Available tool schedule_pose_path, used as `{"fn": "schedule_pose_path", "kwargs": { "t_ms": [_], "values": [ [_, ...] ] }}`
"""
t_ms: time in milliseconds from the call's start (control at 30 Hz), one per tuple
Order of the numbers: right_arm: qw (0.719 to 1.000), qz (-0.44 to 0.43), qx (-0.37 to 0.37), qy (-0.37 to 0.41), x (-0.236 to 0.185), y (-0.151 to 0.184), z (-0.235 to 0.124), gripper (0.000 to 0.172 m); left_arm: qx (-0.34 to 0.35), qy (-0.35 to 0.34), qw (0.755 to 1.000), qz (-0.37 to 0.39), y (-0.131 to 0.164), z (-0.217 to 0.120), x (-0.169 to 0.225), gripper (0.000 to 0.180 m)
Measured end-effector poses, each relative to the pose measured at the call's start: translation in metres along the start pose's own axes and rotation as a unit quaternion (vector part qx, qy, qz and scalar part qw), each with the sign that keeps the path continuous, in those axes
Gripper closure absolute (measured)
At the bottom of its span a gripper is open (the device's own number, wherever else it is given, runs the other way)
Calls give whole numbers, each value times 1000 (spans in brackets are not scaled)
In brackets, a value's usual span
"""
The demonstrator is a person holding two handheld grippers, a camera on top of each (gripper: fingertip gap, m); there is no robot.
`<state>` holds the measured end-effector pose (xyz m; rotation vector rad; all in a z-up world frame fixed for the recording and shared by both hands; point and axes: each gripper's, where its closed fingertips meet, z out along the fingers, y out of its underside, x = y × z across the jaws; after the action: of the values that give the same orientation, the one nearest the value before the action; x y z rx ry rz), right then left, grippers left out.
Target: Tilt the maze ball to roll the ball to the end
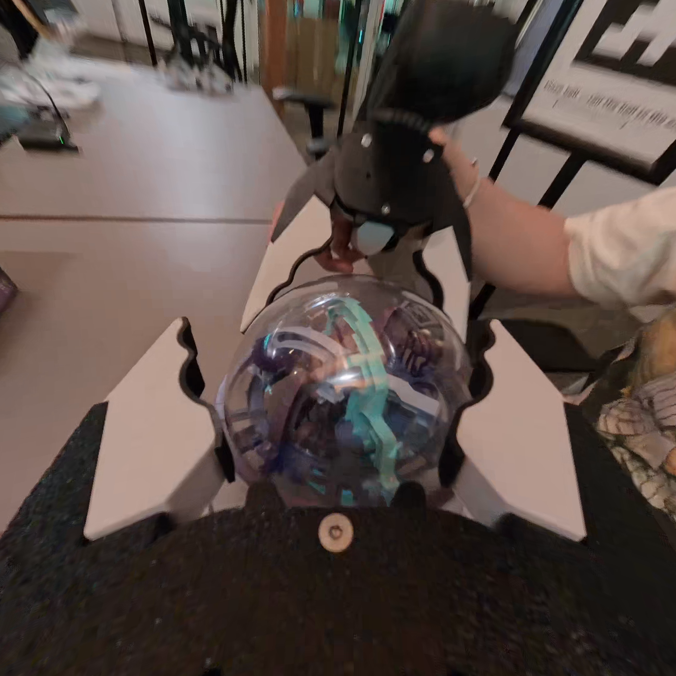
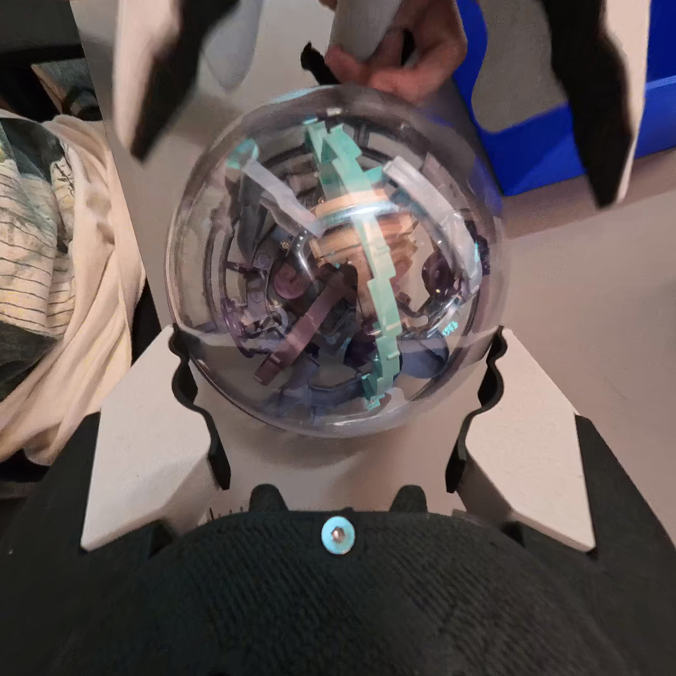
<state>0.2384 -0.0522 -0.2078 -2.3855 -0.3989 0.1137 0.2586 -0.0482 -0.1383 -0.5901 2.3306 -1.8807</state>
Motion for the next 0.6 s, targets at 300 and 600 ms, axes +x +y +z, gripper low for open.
{"fn": "schedule_pose_path", "kwargs": {
  "t_ms": [300,600],
  "values": [
    [1000,11,17,-4,1,-12,5,18,90,-162,979,89,25,-77,15,30],
    [1000,3,29,2,6,-17,13,18,12,-239,971,-17,74,-64,44,39]
  ]
}}
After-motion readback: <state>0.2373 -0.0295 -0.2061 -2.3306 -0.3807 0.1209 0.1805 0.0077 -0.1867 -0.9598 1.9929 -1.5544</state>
